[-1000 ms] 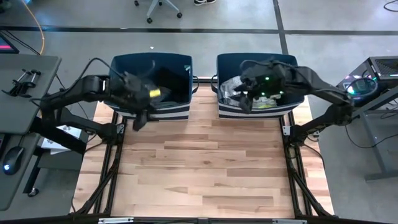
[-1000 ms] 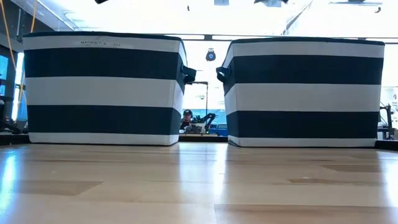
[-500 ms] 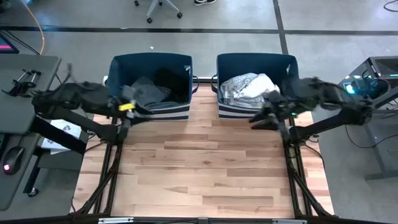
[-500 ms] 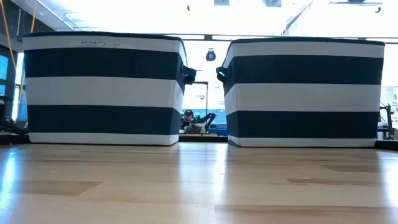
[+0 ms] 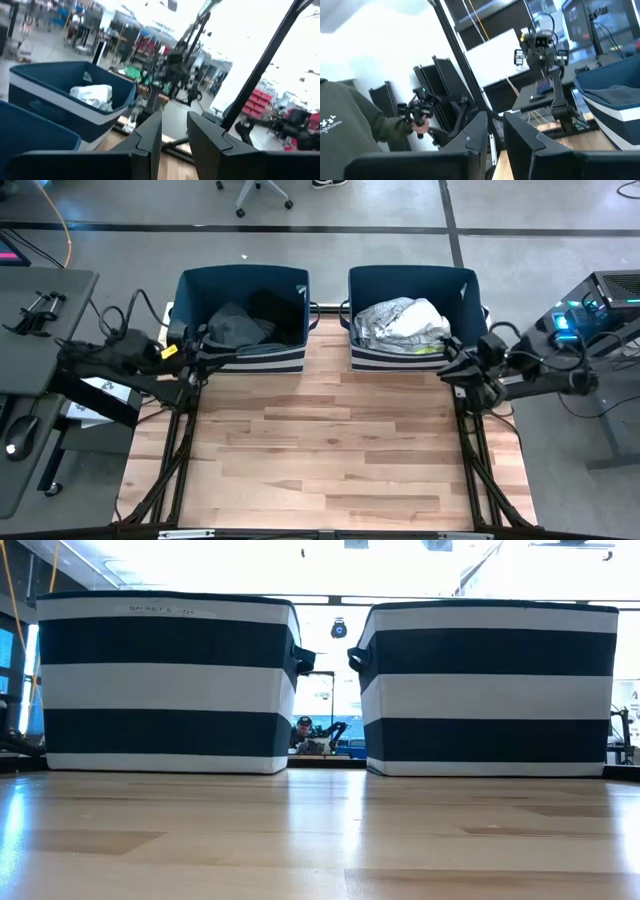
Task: Sort clothes
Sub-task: Return to Home Position
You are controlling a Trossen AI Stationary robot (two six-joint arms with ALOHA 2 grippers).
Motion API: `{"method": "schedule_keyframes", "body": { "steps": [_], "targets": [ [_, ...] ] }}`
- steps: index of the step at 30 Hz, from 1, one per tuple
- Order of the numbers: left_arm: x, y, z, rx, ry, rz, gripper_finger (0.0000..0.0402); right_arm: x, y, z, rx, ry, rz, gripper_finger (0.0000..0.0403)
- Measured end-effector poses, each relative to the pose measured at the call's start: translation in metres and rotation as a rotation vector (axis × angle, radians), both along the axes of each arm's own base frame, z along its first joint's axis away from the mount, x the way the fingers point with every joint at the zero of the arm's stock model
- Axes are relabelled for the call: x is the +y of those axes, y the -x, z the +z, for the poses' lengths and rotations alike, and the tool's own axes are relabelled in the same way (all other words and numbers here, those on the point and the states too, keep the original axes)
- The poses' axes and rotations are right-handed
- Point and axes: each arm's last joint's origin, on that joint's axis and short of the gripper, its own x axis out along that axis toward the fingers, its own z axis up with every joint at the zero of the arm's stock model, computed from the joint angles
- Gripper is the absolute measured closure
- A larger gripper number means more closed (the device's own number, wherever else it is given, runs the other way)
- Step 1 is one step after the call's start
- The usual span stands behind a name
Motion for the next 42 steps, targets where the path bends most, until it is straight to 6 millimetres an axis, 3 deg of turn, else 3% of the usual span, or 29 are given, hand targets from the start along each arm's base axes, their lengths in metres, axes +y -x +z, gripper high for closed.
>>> {"method": "schedule_keyframes", "body": {
  "steps": [9,17,22,27,37,42],
  "targets": [
    [-0.002,-0.011,-0.048,0.099,-0.018,0.002,0.0323,-0.002,0.012,-0.067,-0.182,-0.047,-0.014,0.0381],
    [-0.004,-0.020,-0.076,0.244,-0.021,0.001,0.0323,-0.006,0.007,-0.117,-0.174,-0.041,-0.183,0.0402],
    [-0.005,-0.025,-0.086,0.292,-0.041,0.001,0.0323,-0.003,-0.006,-0.153,-0.048,0.047,-0.123,0.0402],
    [-0.006,-0.028,-0.093,0.325,-0.047,0.000,0.0323,-0.002,-0.014,-0.195,0.198,0.148,-0.126,0.0402],
    [-0.006,-0.031,-0.097,0.384,-0.258,0.011,0.0323,-0.005,-0.018,-0.198,0.227,0.241,-0.253,0.0402],
    [-0.005,-0.022,-0.111,0.250,-0.303,-0.015,0.0323,-0.005,-0.018,-0.198,0.228,0.244,-0.256,0.0402]
  ]
}}
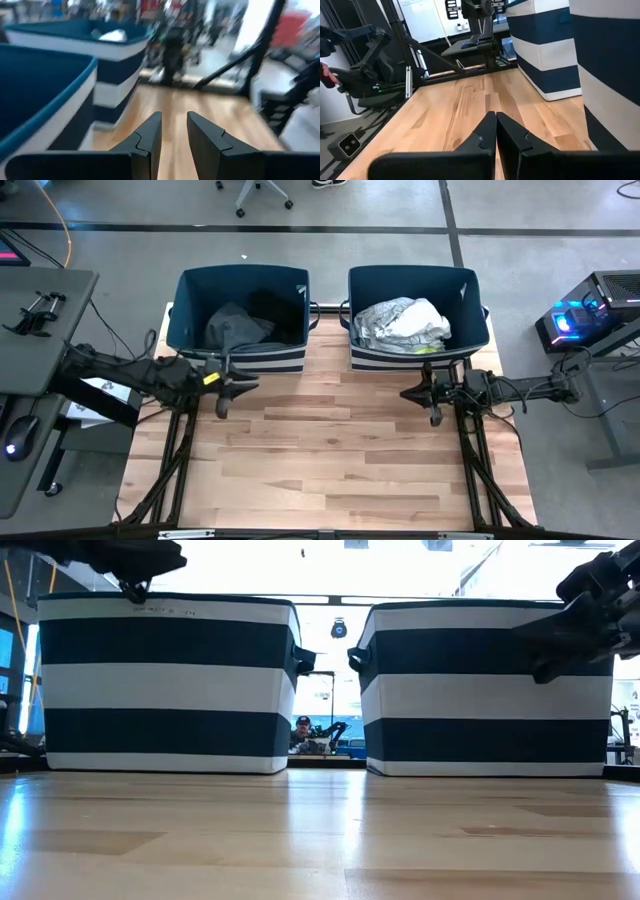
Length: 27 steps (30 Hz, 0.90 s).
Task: Sort clothes
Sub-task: Return to Home Position
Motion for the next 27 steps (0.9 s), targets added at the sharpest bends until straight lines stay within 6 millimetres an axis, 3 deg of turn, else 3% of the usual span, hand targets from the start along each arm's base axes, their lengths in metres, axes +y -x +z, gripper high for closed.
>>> {"method": "schedule_keyframes", "body": {
  "steps": [5,12,22,27],
  "targets": [
    [0.001,0.015,-0.030,-0.187,0.053,-0.089,0.0323,0.000,0.000,-0.001,0.008,0.001,0.001,0.0402],
    [0.002,0.028,-0.075,-0.301,0.014,-0.138,0.0323,0.000,0.000,-0.001,0.008,-0.003,0.004,0.0402],
    [0.002,0.031,-0.091,-0.128,-0.299,-0.177,0.0323,0.000,0.000,-0.001,0.008,-0.006,0.003,0.0402],
    [0.002,0.031,-0.101,-0.018,-0.317,-0.195,0.0323,0.000,0.000,-0.001,0.009,-0.007,0.003,0.0402]
  ]
}}
